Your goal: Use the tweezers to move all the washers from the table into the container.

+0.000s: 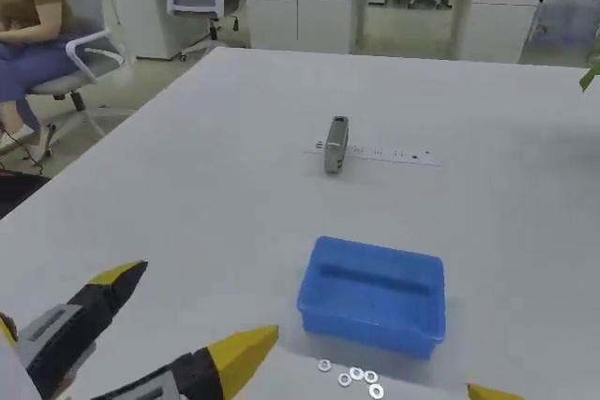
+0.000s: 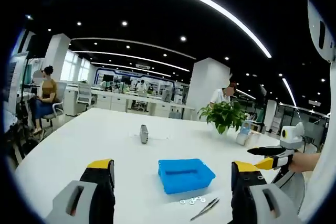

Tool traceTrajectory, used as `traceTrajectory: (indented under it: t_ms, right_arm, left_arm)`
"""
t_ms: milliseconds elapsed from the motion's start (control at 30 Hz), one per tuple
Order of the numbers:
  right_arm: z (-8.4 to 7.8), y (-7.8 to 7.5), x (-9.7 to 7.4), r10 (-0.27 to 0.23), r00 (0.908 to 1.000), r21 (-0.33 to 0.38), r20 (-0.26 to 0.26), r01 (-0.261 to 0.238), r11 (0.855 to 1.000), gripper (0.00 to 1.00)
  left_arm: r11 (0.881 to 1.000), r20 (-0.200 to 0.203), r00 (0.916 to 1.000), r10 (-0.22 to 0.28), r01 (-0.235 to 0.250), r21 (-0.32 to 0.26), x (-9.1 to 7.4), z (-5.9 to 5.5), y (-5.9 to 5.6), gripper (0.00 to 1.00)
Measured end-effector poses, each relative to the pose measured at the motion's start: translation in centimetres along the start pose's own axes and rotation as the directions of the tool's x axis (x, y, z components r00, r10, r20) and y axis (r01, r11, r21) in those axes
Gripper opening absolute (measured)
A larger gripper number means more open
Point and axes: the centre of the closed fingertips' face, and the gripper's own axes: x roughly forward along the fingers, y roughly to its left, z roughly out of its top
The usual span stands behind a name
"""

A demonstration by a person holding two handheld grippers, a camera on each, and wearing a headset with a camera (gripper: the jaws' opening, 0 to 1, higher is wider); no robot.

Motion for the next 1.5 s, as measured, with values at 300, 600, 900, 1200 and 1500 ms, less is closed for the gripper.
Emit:
traceTrajectory:
  t_ms: [300,600,900,1200,1500]
  right_arm:
    - [0.1,0.2,0.4,0.012,0.9999,-0.001,-0.005,-0.012,1.000,0.93]
    - [-0.1,0.1,0.1,0.002,0.9999,-0.009,-0.016,-0.002,1.000,0.93]
    - [-0.1,-0.1,0.1,-0.006,0.9998,-0.015,-0.020,0.005,1.000,0.93]
    - [-1.0,-0.3,0.2,-0.037,0.9962,-0.079,-0.079,0.030,0.996,0.95]
    - [-1.1,-0.2,0.3,-0.027,0.9962,-0.071,-0.083,0.021,0.997,0.94]
  left_arm:
    - [1.000,-0.014,0.9999,0.004,-0.003,0.010,0.0,0.0,0.1,0.93]
    - [1.000,-0.020,0.9997,-0.017,0.018,0.018,0.4,-0.1,-0.2,0.93]
    - [0.999,-0.029,0.9994,-0.020,0.021,0.025,0.4,-0.4,0.0,0.93]
    - [1.000,-0.032,0.9993,-0.019,0.019,0.024,0.4,-0.5,0.2,0.92]
    - [0.999,-0.020,0.9992,-0.035,0.036,0.018,0.4,-0.7,0.9,0.94]
